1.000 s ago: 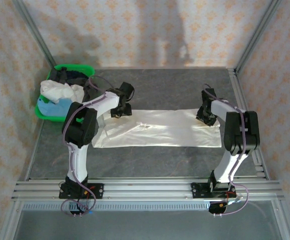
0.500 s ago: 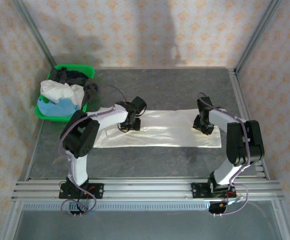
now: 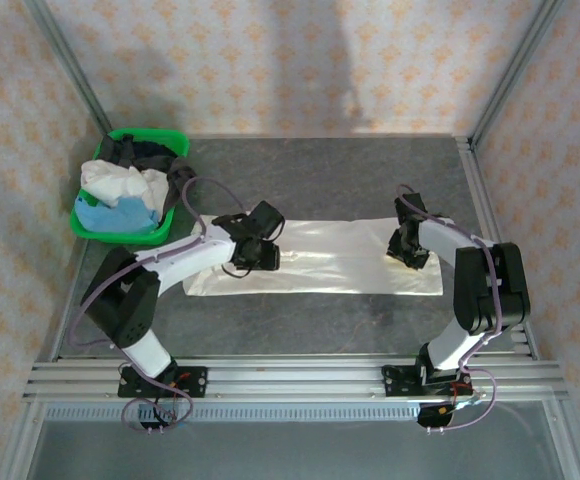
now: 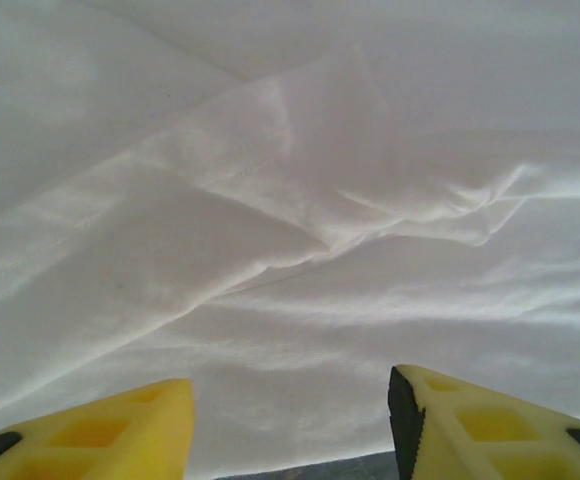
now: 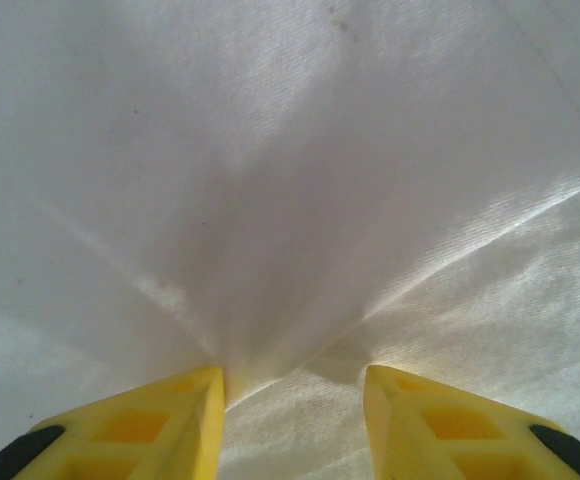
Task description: Fold and stack the t-shirts
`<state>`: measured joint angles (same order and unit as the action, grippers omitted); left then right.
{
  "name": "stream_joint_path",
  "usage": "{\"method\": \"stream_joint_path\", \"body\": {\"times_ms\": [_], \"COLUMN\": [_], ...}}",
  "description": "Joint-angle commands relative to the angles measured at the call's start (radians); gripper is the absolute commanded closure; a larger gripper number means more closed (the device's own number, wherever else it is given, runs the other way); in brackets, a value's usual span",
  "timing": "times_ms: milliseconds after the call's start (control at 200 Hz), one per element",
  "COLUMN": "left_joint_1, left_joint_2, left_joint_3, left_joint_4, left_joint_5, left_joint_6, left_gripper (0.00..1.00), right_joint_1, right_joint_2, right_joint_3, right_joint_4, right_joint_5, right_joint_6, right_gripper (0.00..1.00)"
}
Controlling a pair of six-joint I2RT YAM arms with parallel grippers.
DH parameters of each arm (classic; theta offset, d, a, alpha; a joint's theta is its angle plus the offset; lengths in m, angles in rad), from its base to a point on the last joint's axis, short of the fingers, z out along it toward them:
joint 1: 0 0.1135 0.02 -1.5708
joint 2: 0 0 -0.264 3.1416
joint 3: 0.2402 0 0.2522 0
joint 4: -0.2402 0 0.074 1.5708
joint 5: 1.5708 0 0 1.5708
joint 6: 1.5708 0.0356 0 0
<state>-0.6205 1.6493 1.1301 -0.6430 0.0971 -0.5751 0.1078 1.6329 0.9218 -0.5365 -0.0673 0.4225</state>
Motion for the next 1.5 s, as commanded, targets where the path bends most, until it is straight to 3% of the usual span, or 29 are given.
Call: {"method": "stream_joint_path", "body": {"times_ms": [0,180,390,445,555,716,921,1111,1226,1291,1356,1491], "left_joint_1": [0.014,0.091,0.102,0.102,0.099,0.073,0.021,-0.047,-0.094,-0.113,-0.129,-0.131], "left_joint_2": [0.017,0.216,0.36,0.36,0.325,0.267,0.164,0.074,0.03,0.006,-0.019,-0.07], "left_joint_3": [0.084,0.279,0.361,0.354,0.323,0.275,0.207,0.111,0.044,0.001,-0.037,-0.057], "left_joint_4": [-0.041,-0.113,-0.135,-0.133,-0.113,-0.11,-0.142,-0.131,-0.099,-0.075,-0.054,-0.064], "left_joint_5": [-0.036,-0.08,-0.012,-0.007,0.006,-0.024,-0.088,-0.096,-0.073,-0.051,-0.039,-0.051], "left_joint_6": [0.035,0.142,0.174,0.169,0.15,0.111,0.005,-0.114,-0.186,-0.219,-0.244,-0.242], "left_gripper": [0.42,0.41,0.47,0.52,0.75,0.92,0.95,0.92,0.83,0.75,0.57,0.49], "right_joint_1": [-0.003,-0.003,-0.003,-0.003,-0.003,-0.003,-0.003,-0.004,-0.004,-0.003,-0.003,0.015], "right_joint_2": [-0.024,-0.03,-0.063,-0.072,-0.081,-0.076,-0.06,-0.051,-0.051,-0.056,-0.061,-0.084], "right_joint_3": [-0.004,-0.009,-0.012,-0.011,-0.009,-0.015,-0.018,-0.013,-0.006,-0.002,0.004,0.019], "right_joint_4": [-0.01,-0.008,-0.023,-0.027,-0.029,-0.024,-0.018,-0.015,-0.022,-0.024,-0.031,-0.042], "right_joint_5": [0.023,0.018,0.026,0.027,0.024,0.026,0.028,0.015,0.01,0.0,-0.008,-0.021], "right_joint_6": [-0.001,-0.002,-0.006,-0.007,-0.01,-0.011,-0.012,-0.015,-0.019,-0.02,-0.02,-0.018], "right_gripper": [0.59,0.59,0.59,0.59,0.59,0.59,0.59,0.59,0.59,0.59,0.59,0.59]}}
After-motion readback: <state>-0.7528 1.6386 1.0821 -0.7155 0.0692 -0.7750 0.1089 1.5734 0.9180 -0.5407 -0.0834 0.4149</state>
